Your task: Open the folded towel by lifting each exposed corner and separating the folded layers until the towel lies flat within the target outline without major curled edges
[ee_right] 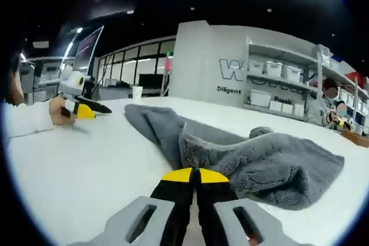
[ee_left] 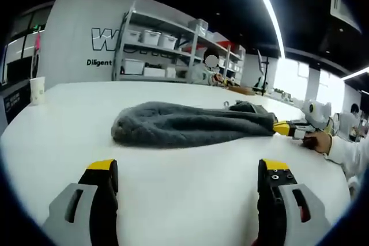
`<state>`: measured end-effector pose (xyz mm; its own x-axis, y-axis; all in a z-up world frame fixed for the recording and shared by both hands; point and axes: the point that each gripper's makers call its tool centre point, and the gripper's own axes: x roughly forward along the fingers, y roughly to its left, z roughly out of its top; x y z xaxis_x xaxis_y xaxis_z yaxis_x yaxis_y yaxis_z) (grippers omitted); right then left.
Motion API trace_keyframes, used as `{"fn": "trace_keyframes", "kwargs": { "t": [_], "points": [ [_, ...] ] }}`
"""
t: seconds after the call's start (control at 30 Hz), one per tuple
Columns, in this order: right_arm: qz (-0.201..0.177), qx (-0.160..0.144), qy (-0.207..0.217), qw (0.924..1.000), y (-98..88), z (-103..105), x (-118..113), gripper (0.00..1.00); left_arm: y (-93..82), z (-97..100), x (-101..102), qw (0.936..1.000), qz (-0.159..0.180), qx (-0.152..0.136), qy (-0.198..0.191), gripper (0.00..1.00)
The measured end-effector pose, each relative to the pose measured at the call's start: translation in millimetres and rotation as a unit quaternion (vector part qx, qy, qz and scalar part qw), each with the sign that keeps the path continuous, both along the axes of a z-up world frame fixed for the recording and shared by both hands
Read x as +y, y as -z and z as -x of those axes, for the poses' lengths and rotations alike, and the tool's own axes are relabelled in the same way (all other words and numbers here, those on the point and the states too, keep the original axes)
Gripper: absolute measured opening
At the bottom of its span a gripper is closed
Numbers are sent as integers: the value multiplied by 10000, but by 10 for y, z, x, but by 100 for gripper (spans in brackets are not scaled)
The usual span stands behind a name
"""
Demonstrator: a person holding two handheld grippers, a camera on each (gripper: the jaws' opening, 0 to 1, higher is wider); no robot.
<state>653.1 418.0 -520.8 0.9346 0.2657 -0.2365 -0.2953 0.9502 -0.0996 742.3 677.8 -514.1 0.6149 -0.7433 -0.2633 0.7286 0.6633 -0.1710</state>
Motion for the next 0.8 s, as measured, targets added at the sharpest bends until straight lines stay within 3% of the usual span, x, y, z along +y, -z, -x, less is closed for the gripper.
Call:
{"fn": "trace_keyframes", "kwargs": {
  "t": [0.3,0.53,0.8],
  "points": [
    [286,-130,-93,9995,-24,61,-4,0,-2,-17,5,10000,15,19,14,100],
    [-39,-402,-90,9991,-169,122,-115,39,-5,-16,8,10000,71,61,20,100],
    [-442,-536,130,9975,-254,210,-323,59,-3,-4,7,9999,86,79,18,100]
  ]
}}
